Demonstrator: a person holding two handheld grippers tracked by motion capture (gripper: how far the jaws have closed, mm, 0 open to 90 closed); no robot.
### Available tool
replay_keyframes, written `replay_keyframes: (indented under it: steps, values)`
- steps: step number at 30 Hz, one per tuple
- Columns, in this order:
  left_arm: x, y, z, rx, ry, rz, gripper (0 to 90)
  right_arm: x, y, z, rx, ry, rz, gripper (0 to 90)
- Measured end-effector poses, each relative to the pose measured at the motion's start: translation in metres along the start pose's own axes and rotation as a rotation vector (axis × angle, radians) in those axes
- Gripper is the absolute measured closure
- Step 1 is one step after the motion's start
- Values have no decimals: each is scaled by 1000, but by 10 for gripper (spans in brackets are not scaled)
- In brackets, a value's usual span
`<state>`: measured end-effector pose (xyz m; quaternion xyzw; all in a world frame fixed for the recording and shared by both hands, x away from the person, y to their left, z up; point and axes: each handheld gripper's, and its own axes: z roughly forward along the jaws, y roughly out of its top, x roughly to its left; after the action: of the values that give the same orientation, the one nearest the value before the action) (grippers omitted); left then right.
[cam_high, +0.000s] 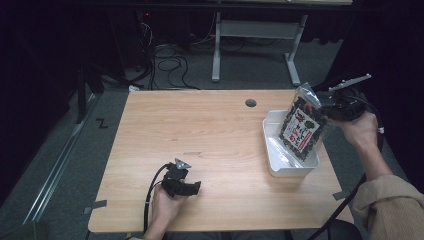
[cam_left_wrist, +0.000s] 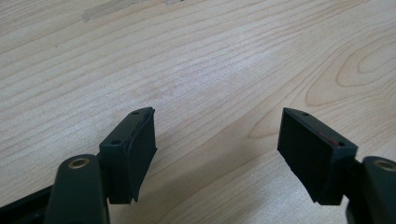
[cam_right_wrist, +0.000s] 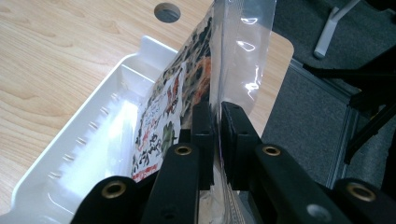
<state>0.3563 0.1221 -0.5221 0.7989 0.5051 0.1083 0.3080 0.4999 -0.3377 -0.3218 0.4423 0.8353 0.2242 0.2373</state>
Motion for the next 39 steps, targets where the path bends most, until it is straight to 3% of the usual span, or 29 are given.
replay_keyframes:
  steps: [14,28,39]
  values:
    - [0,0,0,1,1,-1,283,-5,-8,4,40,3,21,796]
    - [0,0,-1,-8,2,-4,283,-3,-5,-6,-22,1,46,541]
    - [0,0,-1,-11,-4,-7,281,-2,-6,-11,-53,-15,52,494]
